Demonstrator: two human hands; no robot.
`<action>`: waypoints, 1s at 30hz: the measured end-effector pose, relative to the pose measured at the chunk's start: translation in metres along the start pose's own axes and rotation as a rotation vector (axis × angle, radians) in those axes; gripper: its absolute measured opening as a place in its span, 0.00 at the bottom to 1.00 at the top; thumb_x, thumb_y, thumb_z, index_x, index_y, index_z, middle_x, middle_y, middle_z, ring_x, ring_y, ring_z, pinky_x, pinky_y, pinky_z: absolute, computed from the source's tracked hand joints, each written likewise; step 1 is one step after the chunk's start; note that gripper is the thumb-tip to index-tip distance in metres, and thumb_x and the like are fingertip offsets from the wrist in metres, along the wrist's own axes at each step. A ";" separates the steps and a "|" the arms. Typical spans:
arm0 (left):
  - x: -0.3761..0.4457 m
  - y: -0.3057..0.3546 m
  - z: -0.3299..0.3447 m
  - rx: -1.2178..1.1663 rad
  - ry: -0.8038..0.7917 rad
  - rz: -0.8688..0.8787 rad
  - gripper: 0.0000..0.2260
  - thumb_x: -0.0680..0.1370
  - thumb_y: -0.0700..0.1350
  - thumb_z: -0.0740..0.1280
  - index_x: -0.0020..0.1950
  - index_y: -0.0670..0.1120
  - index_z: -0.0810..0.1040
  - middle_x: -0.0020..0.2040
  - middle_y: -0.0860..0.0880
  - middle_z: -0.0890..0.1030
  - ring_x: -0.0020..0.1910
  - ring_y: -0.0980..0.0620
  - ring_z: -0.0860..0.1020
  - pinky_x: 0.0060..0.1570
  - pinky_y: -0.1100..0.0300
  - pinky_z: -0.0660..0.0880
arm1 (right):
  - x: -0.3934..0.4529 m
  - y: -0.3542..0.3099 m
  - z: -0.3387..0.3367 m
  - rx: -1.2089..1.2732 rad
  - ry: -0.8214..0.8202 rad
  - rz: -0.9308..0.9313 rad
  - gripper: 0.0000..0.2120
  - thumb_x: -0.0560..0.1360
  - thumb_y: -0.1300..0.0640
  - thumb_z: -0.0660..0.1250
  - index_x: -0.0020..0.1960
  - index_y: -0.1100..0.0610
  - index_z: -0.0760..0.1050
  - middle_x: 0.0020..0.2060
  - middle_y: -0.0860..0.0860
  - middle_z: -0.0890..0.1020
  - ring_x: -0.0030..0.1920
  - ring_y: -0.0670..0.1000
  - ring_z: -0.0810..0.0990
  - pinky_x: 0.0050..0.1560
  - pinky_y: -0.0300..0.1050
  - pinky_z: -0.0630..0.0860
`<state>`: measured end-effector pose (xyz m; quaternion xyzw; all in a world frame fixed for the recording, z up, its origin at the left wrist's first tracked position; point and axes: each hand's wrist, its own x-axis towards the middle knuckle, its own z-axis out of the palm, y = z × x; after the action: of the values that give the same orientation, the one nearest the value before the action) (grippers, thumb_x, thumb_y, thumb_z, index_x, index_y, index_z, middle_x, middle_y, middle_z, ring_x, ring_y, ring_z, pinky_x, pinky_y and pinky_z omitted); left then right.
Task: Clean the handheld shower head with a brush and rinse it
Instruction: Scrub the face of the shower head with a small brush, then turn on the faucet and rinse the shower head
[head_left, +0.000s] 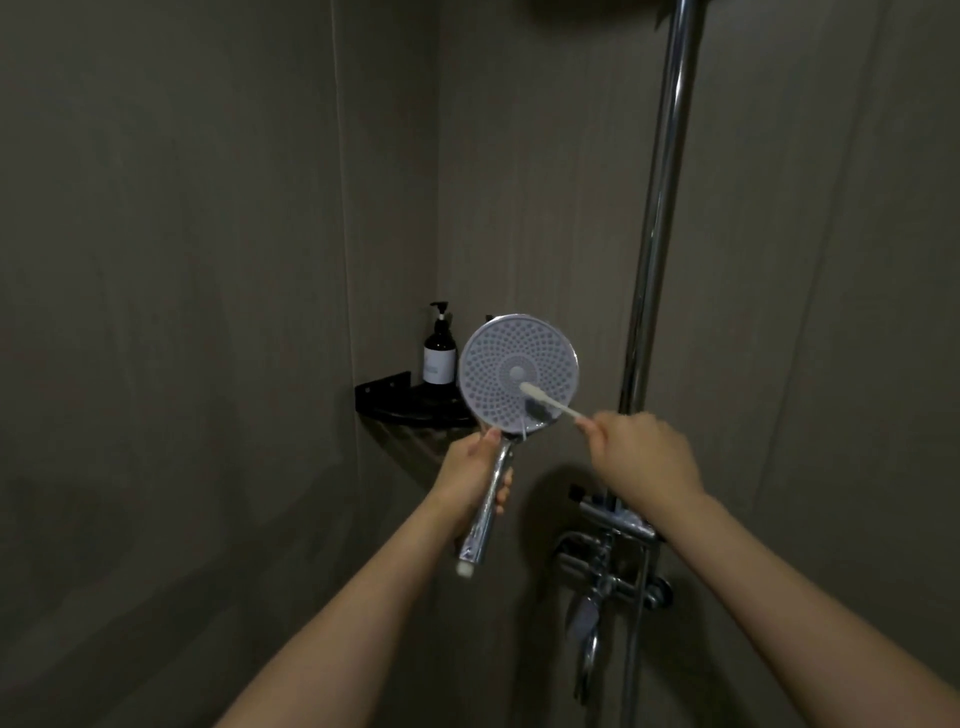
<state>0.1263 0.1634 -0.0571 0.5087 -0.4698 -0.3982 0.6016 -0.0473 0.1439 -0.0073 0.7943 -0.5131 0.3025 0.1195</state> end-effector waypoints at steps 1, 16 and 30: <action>0.001 -0.002 0.001 0.003 0.004 -0.003 0.14 0.81 0.50 0.55 0.40 0.45 0.69 0.28 0.45 0.71 0.19 0.54 0.69 0.21 0.66 0.67 | 0.004 0.003 0.004 0.007 -0.007 0.025 0.21 0.80 0.47 0.50 0.50 0.59 0.76 0.42 0.59 0.81 0.43 0.61 0.80 0.39 0.47 0.74; 0.044 0.011 -0.068 -0.042 0.303 0.069 0.15 0.81 0.50 0.55 0.38 0.44 0.69 0.29 0.44 0.72 0.17 0.55 0.69 0.19 0.66 0.68 | 0.089 -0.037 0.062 0.451 -0.108 0.188 0.17 0.81 0.56 0.53 0.40 0.64 0.73 0.44 0.65 0.80 0.39 0.61 0.75 0.36 0.45 0.65; 0.156 0.006 -0.164 -0.059 0.347 0.091 0.15 0.81 0.50 0.55 0.40 0.43 0.70 0.27 0.44 0.72 0.18 0.53 0.69 0.22 0.64 0.68 | 0.210 -0.118 0.186 0.609 -0.452 0.262 0.12 0.76 0.66 0.62 0.55 0.71 0.78 0.48 0.64 0.81 0.50 0.60 0.79 0.51 0.49 0.74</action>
<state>0.3234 0.0538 -0.0332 0.5303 -0.3695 -0.2905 0.7056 0.1845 -0.0527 -0.0126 0.7678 -0.5103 0.2711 -0.2768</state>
